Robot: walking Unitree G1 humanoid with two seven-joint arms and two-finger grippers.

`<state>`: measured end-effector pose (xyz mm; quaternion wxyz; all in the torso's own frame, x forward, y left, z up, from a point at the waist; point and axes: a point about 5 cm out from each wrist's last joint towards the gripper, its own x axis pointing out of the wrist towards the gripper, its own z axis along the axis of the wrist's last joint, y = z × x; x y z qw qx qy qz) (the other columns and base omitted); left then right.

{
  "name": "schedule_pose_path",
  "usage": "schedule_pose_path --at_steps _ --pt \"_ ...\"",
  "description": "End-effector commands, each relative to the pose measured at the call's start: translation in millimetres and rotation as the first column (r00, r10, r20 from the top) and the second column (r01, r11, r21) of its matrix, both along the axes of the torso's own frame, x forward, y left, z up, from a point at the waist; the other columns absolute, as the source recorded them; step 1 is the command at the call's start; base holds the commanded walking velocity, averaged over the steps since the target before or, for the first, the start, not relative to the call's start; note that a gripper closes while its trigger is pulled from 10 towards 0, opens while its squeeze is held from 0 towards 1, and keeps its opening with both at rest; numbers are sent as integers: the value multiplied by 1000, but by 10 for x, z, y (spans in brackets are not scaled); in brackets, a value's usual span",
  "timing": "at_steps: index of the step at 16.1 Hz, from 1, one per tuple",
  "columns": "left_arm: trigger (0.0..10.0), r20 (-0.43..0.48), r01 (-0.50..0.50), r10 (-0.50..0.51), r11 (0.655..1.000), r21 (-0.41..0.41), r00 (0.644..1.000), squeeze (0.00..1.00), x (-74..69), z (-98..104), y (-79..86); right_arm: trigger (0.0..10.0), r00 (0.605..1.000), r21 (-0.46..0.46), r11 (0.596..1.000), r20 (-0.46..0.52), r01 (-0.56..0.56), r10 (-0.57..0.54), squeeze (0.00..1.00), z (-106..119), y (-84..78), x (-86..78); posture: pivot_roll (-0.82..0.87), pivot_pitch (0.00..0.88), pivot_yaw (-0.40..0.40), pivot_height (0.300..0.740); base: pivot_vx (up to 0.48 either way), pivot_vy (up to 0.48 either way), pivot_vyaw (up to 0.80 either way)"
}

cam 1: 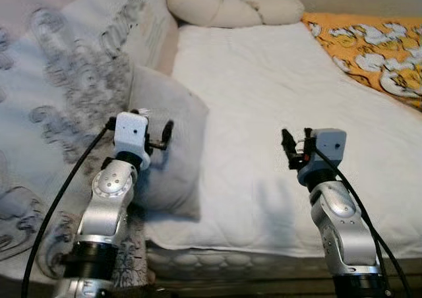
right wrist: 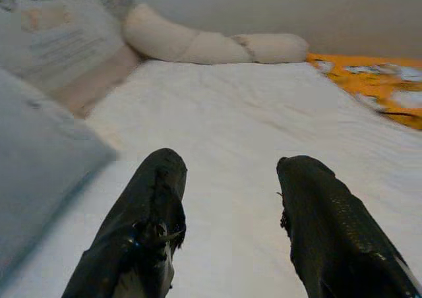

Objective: Clean up the room

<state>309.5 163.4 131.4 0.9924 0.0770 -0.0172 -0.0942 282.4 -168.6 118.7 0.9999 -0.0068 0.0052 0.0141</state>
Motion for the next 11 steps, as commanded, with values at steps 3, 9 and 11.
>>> schedule_pose_path --at_steps 3,9,11 --pt "10000 -29 -6 5 1000 -29 1000 176 -91 3 -67 10000 995 41 995 54 86 -88 0 67 -26 31 -37 0 19 740 0 -350 0" --pt "10000 -36 -24 23 999 -33 999 176 -81 34 -94 10000 999 10 1000 52 16 -17 0 68 84 6 -47 0 26 740 0 -480 0" --pt "10000 -69 -66 65 998 -14 996 176 -114 -55 14 10000 999 -21 999 0 35 -35 1000 -27 71 -10 -49 0 27 740 0 -480 0"
